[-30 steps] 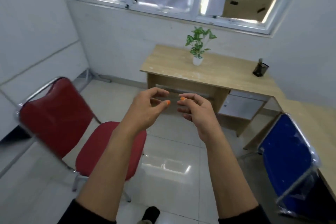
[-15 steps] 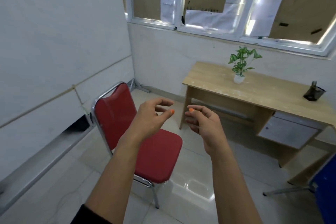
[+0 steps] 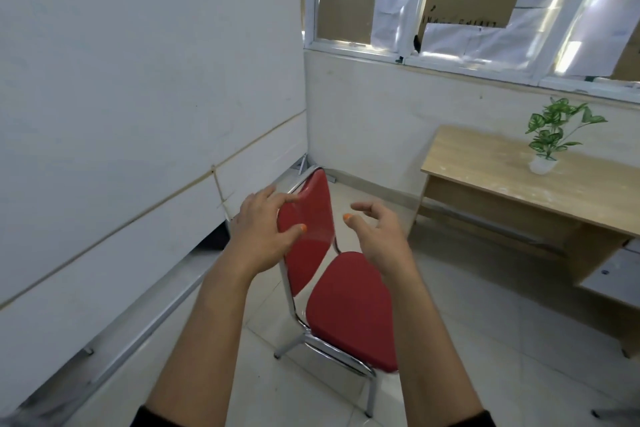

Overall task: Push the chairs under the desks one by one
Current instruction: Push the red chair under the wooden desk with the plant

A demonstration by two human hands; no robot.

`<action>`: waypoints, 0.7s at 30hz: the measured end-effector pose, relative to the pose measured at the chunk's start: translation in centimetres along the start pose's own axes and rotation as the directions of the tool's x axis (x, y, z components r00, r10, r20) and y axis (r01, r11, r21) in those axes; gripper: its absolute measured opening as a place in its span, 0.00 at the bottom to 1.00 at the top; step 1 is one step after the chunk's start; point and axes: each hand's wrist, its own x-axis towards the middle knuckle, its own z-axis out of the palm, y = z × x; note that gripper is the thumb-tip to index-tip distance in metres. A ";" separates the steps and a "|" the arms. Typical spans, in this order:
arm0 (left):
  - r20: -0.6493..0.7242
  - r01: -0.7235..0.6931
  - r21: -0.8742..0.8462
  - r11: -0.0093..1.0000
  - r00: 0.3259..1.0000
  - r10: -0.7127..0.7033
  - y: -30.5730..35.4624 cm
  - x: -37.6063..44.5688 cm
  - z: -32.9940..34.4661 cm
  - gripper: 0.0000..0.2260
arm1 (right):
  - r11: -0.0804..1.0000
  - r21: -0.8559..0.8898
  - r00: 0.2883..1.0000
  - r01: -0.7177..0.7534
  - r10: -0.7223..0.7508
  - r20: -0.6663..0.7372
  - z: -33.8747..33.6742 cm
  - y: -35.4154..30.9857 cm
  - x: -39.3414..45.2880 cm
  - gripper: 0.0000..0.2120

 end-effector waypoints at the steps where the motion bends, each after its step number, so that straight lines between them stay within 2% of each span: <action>1: 0.012 0.019 0.052 0.998 1.000 -0.019 -1.2 0.3 -0.2 0.27 | 0.998 -0.069 0.999 -0.014 0.012 -0.030 1.0 0.1 0.2 0.14; 5: 0.010 0.055 0.089 0.995 0.998 -0.056 -5.7 1.4 -1.5 0.36 | 0.929 -0.362 0.997 -0.073 0.070 -0.020 5.4 -0.5 0.5 0.34; 8: 0.035 0.083 0.062 0.995 0.996 -0.086 -8.7 1.6 -1.9 0.38 | 0.905 -0.406 0.988 -0.128 0.151 0.023 8.7 0.0 0.7 0.41; 14: 0.078 0.107 0.012 0.994 0.991 -0.108 -12.9 4.9 -1.8 0.36 | 0.906 -0.390 0.982 -0.164 0.188 0.025 12.2 0.0 3.7 0.42; 18: 0.095 0.095 -0.041 0.995 0.991 -0.091 -14.8 9.3 -1.9 0.34 | 0.933 -0.310 0.981 -0.182 0.192 0.004 14.5 -0.2 8.0 0.39; 21: 0.127 0.059 -0.019 0.998 0.990 -0.056 -15.7 12.2 -2.2 0.33 | 0.944 -0.252 0.976 -0.212 0.215 -0.015 16.3 -0.3 11.2 0.38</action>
